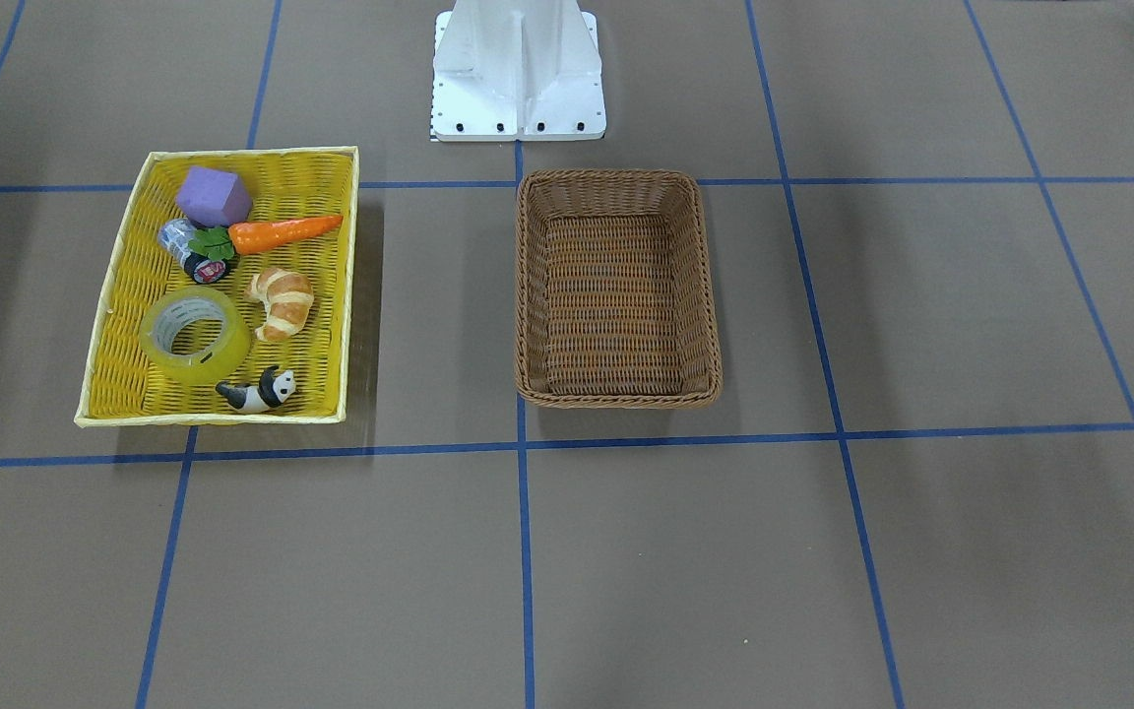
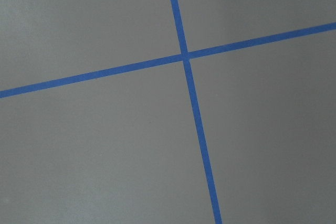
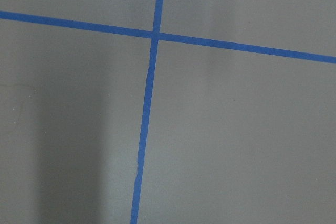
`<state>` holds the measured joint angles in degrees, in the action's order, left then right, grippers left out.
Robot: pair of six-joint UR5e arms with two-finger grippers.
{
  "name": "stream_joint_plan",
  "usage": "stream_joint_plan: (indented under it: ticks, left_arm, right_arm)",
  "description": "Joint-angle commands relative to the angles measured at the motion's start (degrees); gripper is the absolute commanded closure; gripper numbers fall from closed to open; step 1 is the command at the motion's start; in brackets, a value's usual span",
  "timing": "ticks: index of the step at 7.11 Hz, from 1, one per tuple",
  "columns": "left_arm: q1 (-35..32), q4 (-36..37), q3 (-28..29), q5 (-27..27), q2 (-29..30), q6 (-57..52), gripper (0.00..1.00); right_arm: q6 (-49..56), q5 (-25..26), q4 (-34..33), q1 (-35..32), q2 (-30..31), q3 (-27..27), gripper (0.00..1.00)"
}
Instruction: Move tape to another basket
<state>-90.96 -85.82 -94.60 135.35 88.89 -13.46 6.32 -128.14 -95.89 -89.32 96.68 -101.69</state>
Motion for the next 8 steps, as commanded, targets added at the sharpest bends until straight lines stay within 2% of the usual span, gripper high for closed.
stream_joint_plan:
  ticks: [1, 4, 6, 7, 8]
  left_arm:
    - [0.0, 0.0, -0.9, 0.0, 0.0, 0.1, 0.01]
    - [0.1, 0.0, -1.0, -3.1, 0.2, 0.4, 0.01]
    - [0.0, -0.1, -2.3, -2.6, 1.1, 0.5, 0.01]
    - [-0.1, -2.2, -4.2, -3.1, 2.0, 0.5, 0.01]
    - [-0.1, -5.5, -4.4, -3.0, 2.4, 0.5, 0.01]
  right_arm:
    - [0.5, -0.1, 0.0, -0.1, 0.1, -1.3, 0.0]
    - [0.3, -0.1, 0.1, 0.0, -0.9, -1.7, 0.0]
    - [-0.3, -0.4, 0.1, 0.0, -3.7, -3.5, 0.0]
    - [-0.3, -2.0, 0.6, 0.0, -4.6, -4.0, 0.0]
    - [-0.5, -2.4, 4.0, 0.0, -5.7, -4.1, 0.0]
